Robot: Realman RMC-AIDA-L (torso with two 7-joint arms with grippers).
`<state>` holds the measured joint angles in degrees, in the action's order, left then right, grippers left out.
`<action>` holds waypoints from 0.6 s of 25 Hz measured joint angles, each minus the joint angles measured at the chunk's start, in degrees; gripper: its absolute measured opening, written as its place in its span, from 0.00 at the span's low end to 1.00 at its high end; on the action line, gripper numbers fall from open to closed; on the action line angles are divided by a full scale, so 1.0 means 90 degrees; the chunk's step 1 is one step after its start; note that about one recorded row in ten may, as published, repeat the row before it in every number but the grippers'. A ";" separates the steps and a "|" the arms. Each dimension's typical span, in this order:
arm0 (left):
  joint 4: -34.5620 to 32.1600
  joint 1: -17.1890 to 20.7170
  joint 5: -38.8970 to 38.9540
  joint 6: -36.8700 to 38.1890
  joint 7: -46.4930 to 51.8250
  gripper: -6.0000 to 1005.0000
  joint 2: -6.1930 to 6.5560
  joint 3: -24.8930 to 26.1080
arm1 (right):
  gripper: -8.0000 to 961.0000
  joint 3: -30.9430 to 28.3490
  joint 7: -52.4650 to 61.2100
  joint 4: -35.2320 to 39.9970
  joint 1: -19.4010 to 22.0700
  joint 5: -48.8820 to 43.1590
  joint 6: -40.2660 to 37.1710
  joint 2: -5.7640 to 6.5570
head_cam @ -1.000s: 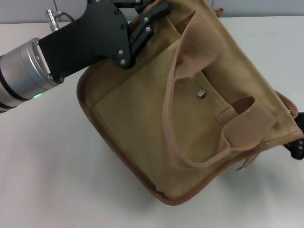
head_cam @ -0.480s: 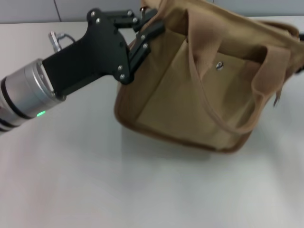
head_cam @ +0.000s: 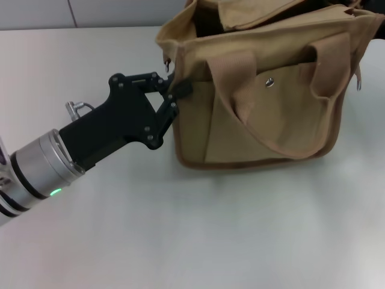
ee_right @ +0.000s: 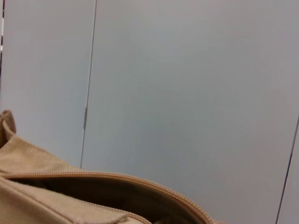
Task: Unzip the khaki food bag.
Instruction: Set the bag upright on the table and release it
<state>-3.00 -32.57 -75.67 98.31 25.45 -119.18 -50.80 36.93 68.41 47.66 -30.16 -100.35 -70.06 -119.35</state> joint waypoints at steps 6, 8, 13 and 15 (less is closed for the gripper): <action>0.0129 0.0135 0.0047 -0.0149 0.0030 0.21 0.0000 0.0070 | 0.07 0.0602 -0.0016 0.0164 0.0103 0.0099 0.0176 -0.0011; 0.0164 0.0135 0.0053 -0.0155 0.0164 0.21 0.0000 0.0073 | 0.07 0.0681 0.0000 0.0232 0.0145 0.0105 0.0197 -0.0025; -0.0005 0.0136 0.0004 -0.0096 0.0602 0.21 0.0014 -0.0025 | 0.19 0.0710 -0.0003 0.0353 0.0288 0.0212 0.0111 -0.0024; -0.0071 0.0172 0.0003 -0.0047 0.0633 0.36 0.0019 -0.0027 | 0.28 0.0712 0.0008 0.0508 0.0437 0.0338 -0.0017 -0.0022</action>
<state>-3.64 -31.03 -75.64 97.88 31.14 -119.01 -51.04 43.34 68.48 52.23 -26.24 -97.32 -70.21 -119.55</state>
